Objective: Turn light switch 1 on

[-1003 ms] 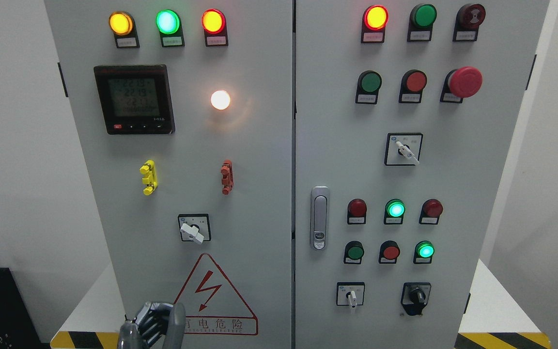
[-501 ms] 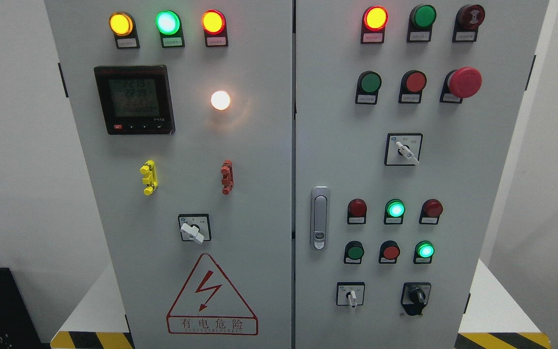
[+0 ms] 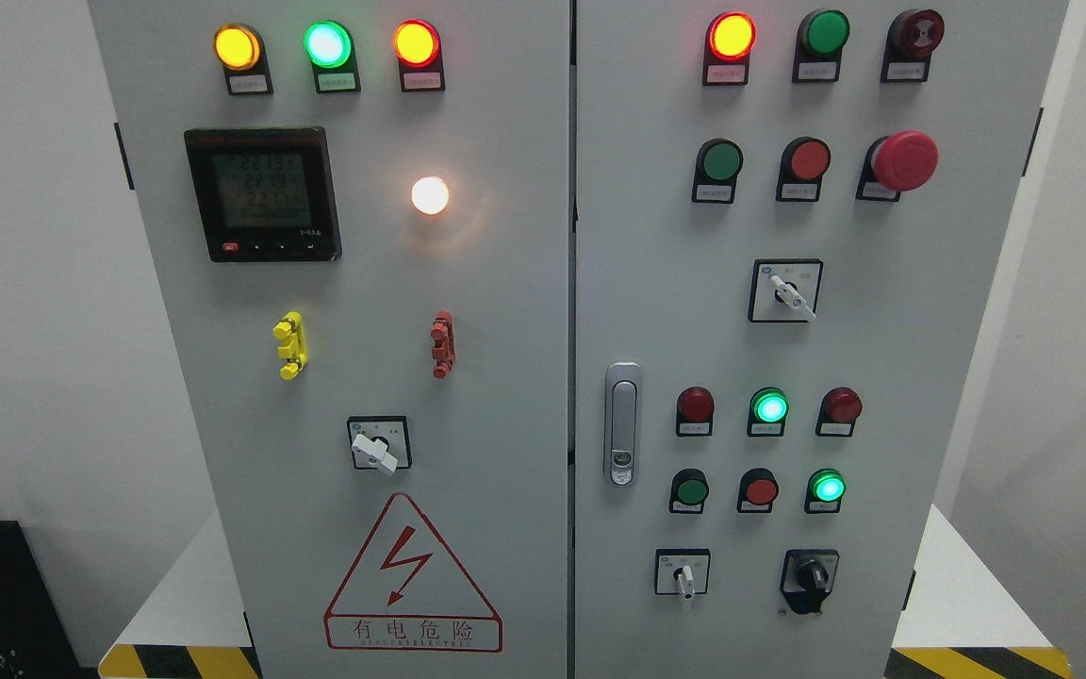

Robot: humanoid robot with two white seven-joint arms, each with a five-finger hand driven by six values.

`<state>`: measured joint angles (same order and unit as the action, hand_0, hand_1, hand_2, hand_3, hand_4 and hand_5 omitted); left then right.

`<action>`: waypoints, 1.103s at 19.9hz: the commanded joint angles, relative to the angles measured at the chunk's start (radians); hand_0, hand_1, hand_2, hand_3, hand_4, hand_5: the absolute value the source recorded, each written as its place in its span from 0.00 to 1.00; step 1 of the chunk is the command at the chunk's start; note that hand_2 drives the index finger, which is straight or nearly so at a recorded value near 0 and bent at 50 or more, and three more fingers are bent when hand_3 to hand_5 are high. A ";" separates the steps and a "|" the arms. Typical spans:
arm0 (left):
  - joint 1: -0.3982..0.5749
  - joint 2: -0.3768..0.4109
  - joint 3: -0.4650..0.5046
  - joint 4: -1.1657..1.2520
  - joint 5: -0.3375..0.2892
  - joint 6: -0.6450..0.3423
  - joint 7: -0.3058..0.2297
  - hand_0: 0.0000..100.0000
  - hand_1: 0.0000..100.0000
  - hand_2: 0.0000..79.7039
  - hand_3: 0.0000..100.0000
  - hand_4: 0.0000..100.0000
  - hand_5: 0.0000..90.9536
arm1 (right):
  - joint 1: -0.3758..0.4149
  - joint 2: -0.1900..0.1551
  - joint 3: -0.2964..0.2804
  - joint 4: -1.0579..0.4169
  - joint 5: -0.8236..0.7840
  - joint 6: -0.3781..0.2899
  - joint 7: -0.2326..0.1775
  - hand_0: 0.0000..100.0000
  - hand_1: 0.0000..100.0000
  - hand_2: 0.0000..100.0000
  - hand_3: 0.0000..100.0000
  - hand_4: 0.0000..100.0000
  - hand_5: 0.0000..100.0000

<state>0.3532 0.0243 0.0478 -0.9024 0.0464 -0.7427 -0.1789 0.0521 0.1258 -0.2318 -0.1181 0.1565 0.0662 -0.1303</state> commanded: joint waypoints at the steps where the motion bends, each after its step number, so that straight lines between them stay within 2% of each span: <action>1: -0.092 0.029 -0.003 0.751 -0.005 0.038 -0.042 0.13 0.19 0.05 0.19 0.21 0.00 | 0.000 0.000 0.000 0.000 0.000 0.000 0.000 0.31 0.00 0.00 0.00 0.00 0.00; 3: -0.173 0.026 -0.034 0.908 -0.011 0.077 -0.042 0.13 0.19 0.00 0.11 0.12 0.00 | 0.000 0.000 0.000 0.000 0.000 0.000 0.000 0.31 0.00 0.00 0.00 0.00 0.00; 5: -0.223 0.020 -0.061 0.994 -0.013 0.083 -0.033 0.14 0.18 0.00 0.00 0.04 0.00 | 0.000 0.000 0.000 0.000 0.000 0.000 0.000 0.30 0.00 0.00 0.00 0.00 0.00; 9: -0.224 0.009 -0.150 1.013 -0.011 0.092 0.007 0.14 0.17 0.00 0.00 0.01 0.00 | 0.000 0.000 0.000 0.000 0.000 0.000 0.000 0.30 0.00 0.00 0.00 0.00 0.00; 11: -0.224 -0.007 -0.151 1.028 -0.010 0.106 -0.001 0.15 0.16 0.00 0.00 0.01 0.00 | 0.000 0.000 0.000 0.000 0.000 0.000 0.000 0.30 0.00 0.00 0.00 0.00 0.00; 14: -0.227 -0.030 -0.157 1.027 -0.013 0.216 -0.005 0.17 0.15 0.00 0.00 0.02 0.00 | 0.000 0.000 0.000 0.000 0.000 0.000 0.000 0.30 0.00 0.00 0.00 0.00 0.00; 17: -0.249 -0.030 -0.157 1.014 -0.013 0.403 -0.033 0.18 0.13 0.00 0.00 0.00 0.00 | 0.000 0.000 0.000 0.000 0.000 0.000 0.000 0.30 0.00 0.00 0.00 0.00 0.00; 22: -0.267 -0.035 -0.157 1.014 -0.013 0.439 -0.036 0.19 0.10 0.00 0.00 0.00 0.00 | 0.000 0.000 0.000 0.000 0.000 0.000 0.000 0.30 0.00 0.00 0.00 0.00 0.00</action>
<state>0.1108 0.0102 -0.0732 -0.0345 0.0127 -0.3340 -0.2134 0.0520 0.1258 -0.2317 -0.1181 0.1565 0.0662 -0.1303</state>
